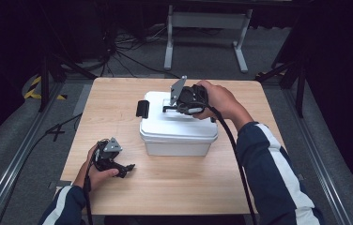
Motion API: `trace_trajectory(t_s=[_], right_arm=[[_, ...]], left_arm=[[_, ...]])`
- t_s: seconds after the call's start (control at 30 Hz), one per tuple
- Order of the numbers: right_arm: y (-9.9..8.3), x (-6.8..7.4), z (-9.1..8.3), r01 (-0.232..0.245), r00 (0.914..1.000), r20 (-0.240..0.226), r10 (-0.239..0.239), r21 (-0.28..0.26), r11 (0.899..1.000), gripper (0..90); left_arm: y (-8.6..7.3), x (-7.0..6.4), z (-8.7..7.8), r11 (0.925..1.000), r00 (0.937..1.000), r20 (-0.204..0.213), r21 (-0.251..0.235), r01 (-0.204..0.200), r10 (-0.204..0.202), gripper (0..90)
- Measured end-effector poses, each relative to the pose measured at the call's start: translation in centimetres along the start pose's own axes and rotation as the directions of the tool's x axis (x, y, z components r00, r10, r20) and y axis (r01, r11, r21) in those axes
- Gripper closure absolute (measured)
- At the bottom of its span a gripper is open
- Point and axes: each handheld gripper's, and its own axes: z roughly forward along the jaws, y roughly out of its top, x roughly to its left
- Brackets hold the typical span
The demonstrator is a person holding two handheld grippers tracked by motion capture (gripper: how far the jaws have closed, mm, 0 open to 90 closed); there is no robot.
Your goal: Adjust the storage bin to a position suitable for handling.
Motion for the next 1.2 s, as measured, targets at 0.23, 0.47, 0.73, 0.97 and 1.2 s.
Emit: trace_trajectory(t_s=[0.23, 0.47, 0.73, 0.97, 1.2], right_arm=[[-0.2, -0.1, -0.8, -0.004, 0.9999, 0.011, 0.004, -0.007, 1.000, 84.6], [-0.7, -0.2, -2.0, -0.005, 0.9996, 0.026, 0.005, -0.018, 1.000, 84.6], [-1.3, -0.2, -2.9, -0.006, 0.9994, 0.035, 0.007, -0.030, 1.000, 84.6], [-1.9, -0.1, -3.9, -0.014, 0.9991, 0.040, 0.015, -0.042, 0.999, 84.6], [-2.9, -0.3, -5.0, -0.020, 0.9980, 0.059, 0.023, -0.044, 0.999, 84.6]], left_arm=[[0.0, 0.0, 0.0, 1.0000, 1.0000, 0.000, 0.000, 0.000, 0.000, 0.4], [0.0, 0.0, 0.0, 1.0000, 1.0000, 0.002, 0.004, -0.001, 0.001, 0.4], [0.0, 0.0, 0.0, 1.0000, 1.0000, 0.000, 0.000, 0.000, 0.000, 0.4], [0.0, 0.0, 0.0, 1.0000, 1.0000, 0.002, 0.003, 0.000, 0.000, 0.4], [0.0, 0.0, 0.0, 1.0000, 1.0000, 0.005, 0.006, 0.002, -0.002, 0.4]])
